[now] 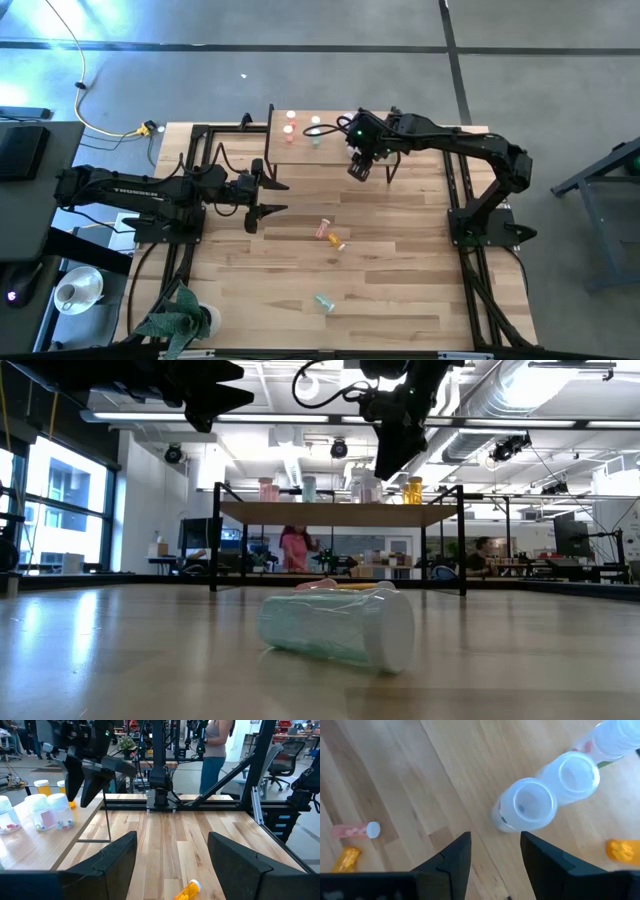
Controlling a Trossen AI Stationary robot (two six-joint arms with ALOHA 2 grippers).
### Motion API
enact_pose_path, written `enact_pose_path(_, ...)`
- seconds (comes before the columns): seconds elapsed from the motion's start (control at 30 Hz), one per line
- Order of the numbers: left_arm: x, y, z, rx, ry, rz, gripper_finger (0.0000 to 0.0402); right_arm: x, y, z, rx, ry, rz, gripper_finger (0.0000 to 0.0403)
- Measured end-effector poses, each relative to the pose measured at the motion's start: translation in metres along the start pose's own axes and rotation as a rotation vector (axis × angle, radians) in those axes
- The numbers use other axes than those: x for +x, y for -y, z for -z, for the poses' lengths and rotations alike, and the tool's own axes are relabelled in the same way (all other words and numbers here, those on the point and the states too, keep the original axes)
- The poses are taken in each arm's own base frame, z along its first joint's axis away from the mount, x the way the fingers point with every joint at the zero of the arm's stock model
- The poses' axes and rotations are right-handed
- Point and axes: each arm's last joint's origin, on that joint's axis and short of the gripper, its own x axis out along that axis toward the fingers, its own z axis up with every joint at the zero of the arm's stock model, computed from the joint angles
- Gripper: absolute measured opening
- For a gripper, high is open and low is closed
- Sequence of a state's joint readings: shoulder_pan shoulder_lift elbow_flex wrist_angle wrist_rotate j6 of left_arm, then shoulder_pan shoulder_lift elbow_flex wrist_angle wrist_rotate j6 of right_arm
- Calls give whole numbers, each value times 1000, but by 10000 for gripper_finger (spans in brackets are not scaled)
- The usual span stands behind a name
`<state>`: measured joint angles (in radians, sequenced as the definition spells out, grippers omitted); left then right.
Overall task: Pick and place medicine bottles onto shelf by color
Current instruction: Adjust the transparent pill bottles on the shelf, then put the pink pill bottle on the shelf aligned with the other pink pill bottles
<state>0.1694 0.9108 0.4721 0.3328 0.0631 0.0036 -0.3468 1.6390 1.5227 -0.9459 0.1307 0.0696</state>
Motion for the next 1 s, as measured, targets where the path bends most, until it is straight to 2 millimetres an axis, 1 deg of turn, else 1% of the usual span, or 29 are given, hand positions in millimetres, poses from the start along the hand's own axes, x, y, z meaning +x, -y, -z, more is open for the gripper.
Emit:
enact_pose_path(0.2,0,0,0,0,0,0,234,-4,-1,2,-1,-9,-34,162)
enact_pose_path(0.3,0,0,0,0,-3,0,234,-13,-4,4,-10,9,-41,162)
enact_pose_path(0.43,0,0,1,0,-8,0,234,-28,-14,7,-23,42,-65,162)
enact_pose_path(0.57,0,0,1,-1,-8,0,234,-39,-30,15,-70,26,-94,162)
enact_pose_path(0.8,0,0,1,-4,-12,0,234,-43,-63,24,-137,-14,-147,162)
enact_pose_path(1.0,0,0,2,-5,-23,0,234,-49,-90,32,-187,-14,-192,162)
